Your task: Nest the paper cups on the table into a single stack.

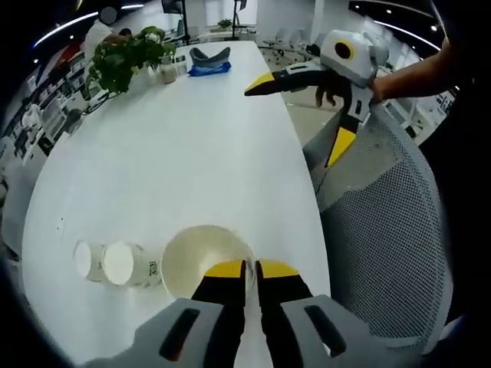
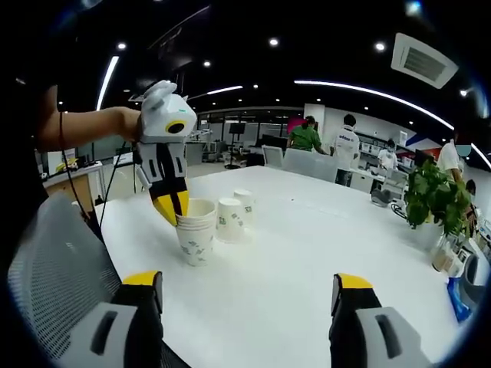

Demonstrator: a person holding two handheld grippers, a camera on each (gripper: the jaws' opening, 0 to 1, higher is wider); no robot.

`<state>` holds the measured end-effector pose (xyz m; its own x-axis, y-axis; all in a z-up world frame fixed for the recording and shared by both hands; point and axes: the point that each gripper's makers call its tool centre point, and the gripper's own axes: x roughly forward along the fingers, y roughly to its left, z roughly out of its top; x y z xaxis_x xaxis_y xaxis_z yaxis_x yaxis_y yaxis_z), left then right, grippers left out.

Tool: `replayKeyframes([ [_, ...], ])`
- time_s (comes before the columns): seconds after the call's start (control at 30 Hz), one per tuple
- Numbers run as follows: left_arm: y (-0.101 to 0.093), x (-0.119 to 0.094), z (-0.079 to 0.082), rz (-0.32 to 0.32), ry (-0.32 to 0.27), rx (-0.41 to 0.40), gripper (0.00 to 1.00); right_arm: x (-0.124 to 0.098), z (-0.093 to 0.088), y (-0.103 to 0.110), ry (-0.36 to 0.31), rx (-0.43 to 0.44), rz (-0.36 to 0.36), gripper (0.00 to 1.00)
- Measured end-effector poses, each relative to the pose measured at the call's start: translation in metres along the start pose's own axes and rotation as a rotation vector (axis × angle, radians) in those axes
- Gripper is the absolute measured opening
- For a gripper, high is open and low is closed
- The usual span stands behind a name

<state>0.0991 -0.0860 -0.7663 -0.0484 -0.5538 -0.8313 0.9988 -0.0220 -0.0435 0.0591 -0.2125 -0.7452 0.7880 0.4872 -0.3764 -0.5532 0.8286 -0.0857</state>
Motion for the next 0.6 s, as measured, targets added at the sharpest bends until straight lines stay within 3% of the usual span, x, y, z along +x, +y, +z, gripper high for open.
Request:
replayKeyframes([
  [0.4, 0.015, -0.025, 0.016, 0.081, -0.126, -0.055, 0.24, 0.000, -0.001, 0.001, 0.003, -0.001, 0.001, 0.93],
  [0.53, 0.029, -0.032, 0.020, 0.127, -0.170, -0.103, 0.29, 0.000, -0.001, 0.000, 0.003, -0.001, -0.003, 0.93],
  [0.6, 0.045, -0.034, 0.018, 0.164, -0.193, -0.131, 0.31, -0.001, -0.001, -0.001, 0.004, -0.001, -0.005, 0.93],
])
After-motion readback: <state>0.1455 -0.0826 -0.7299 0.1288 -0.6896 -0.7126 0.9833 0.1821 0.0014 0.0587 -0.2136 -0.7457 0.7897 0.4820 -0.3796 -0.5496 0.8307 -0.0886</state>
